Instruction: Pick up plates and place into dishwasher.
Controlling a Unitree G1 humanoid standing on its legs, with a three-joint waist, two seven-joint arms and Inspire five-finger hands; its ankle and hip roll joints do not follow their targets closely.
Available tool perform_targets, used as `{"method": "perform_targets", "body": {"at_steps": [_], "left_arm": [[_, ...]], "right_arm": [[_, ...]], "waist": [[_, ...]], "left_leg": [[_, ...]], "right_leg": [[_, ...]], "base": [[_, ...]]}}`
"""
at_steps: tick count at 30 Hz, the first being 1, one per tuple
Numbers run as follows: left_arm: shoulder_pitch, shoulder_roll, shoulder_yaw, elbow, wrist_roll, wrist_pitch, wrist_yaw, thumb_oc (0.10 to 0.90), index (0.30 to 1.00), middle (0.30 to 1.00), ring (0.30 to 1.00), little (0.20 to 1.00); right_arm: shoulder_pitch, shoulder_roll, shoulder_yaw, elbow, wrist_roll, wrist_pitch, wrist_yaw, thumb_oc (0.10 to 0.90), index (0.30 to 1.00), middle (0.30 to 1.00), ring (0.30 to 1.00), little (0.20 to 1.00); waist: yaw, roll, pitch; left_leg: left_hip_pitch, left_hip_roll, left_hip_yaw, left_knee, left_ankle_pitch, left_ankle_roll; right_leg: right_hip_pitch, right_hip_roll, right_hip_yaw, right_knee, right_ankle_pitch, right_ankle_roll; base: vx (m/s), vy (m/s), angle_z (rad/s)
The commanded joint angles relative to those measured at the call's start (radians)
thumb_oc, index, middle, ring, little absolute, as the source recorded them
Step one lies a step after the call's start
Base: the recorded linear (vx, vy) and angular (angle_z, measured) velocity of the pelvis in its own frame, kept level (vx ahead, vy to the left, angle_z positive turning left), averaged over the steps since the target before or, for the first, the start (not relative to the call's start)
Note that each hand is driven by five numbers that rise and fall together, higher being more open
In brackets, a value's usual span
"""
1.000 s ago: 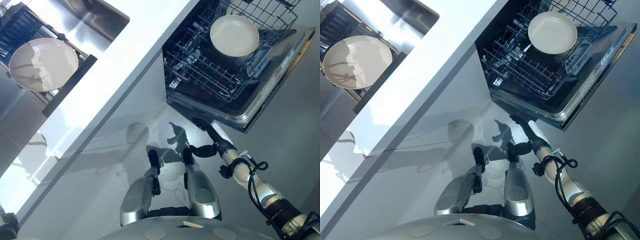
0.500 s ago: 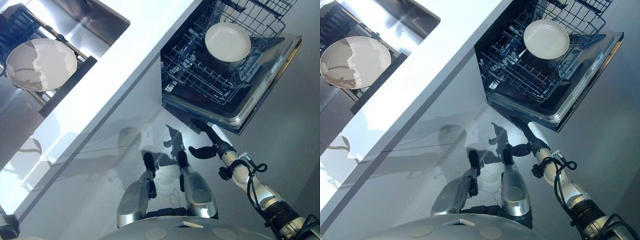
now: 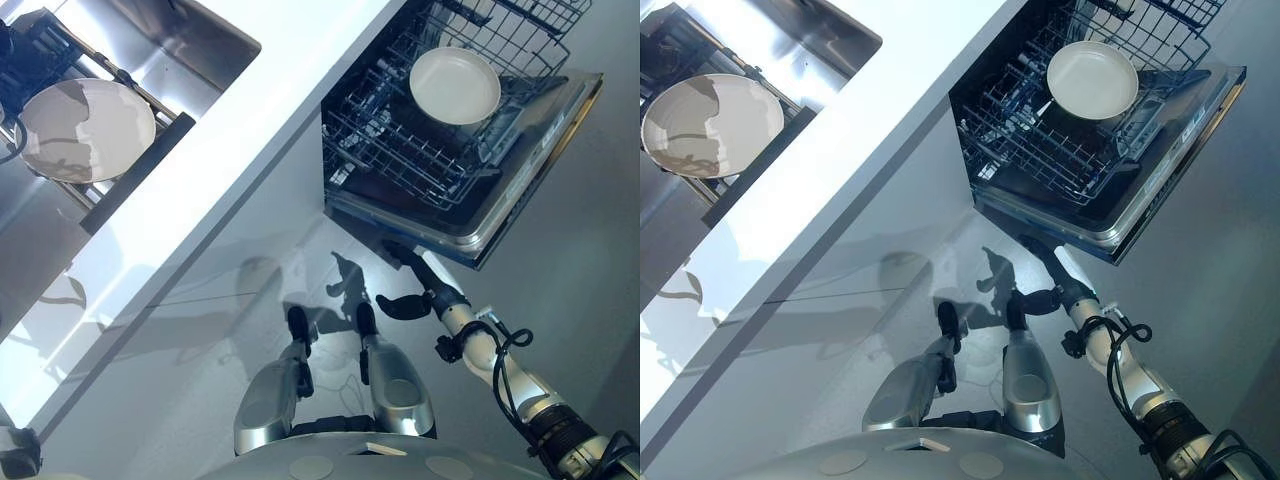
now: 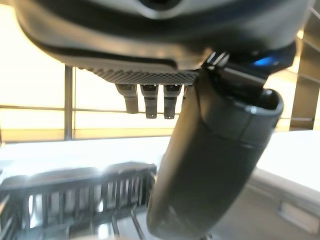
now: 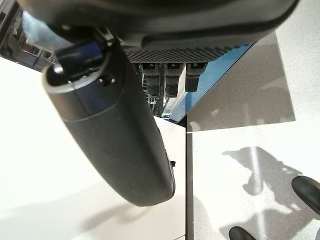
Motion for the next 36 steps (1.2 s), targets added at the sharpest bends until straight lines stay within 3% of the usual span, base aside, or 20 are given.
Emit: {"method": "perform_targets", "body": {"at_steps": [1, 12, 23, 36], "left_arm": [[-0.046, 0.023, 0.042, 0.066, 0.017, 0.0, 0.025, 0.8, 0.9, 0.9, 0.9, 0.9], [-0.051, -0.01, 0.026, 0.06, 0.025, 0.03, -0.042, 0.8, 0.9, 0.9, 0.9, 0.9], [-0.046, -0.033, 0.016, 0.016, 0.025, 0.088, -0.061, 0.8, 0.9, 0.9, 0.9, 0.9], [-0.007, -0.036, 0.043, 0.08, 0.059, 0.122, -0.114, 0.8, 0.9, 0.9, 0.9, 0.9]], "right_arm": [[0.044, -0.008, 0.014, -0.064, -0.002, -0.083, -0.028, 0.8, 0.9, 0.9, 0.9, 0.9], [0.037, -0.006, 0.018, -0.063, -0.001, -0.083, -0.036, 0.8, 0.9, 0.9, 0.9, 0.9], [0.029, -0.008, 0.006, -0.097, 0.012, -0.025, -0.077, 0.8, 0.9, 0.9, 0.9, 0.9], [0.043, -0.005, 0.002, -0.112, -0.011, -0.013, -0.061, 0.8, 0.9, 0.9, 0.9, 0.9]], "waist": [[-0.011, 0.007, -0.133], [-0.011, 0.003, -0.122], [0.006, 0.019, -0.108], [-0.004, 0.031, -0.121]], "left_leg": [[-0.011, -0.077, 0.055, 0.067, -0.155, 0.007], [-0.024, -0.078, 0.058, 0.08, -0.155, 0.009], [-0.031, -0.088, 0.023, 0.087, -0.153, 0.005], [-0.023, -0.089, 0.022, 0.081, -0.144, 0.003]], "right_leg": [[-0.081, 0.013, 0.049, 0.044, -0.006, 0.109], [-0.087, 0.011, 0.046, 0.048, -0.003, 0.111], [-0.076, -0.01, 0.001, 0.042, -0.008, 0.112], [-0.07, -0.012, -0.012, 0.047, -0.012, 0.108]], "base": [[0.0, 0.0, 0.0], [0.0, 0.0, 0.0], [-0.01, -0.005, 0.06], [0.0, 0.017, 0.02]]}}
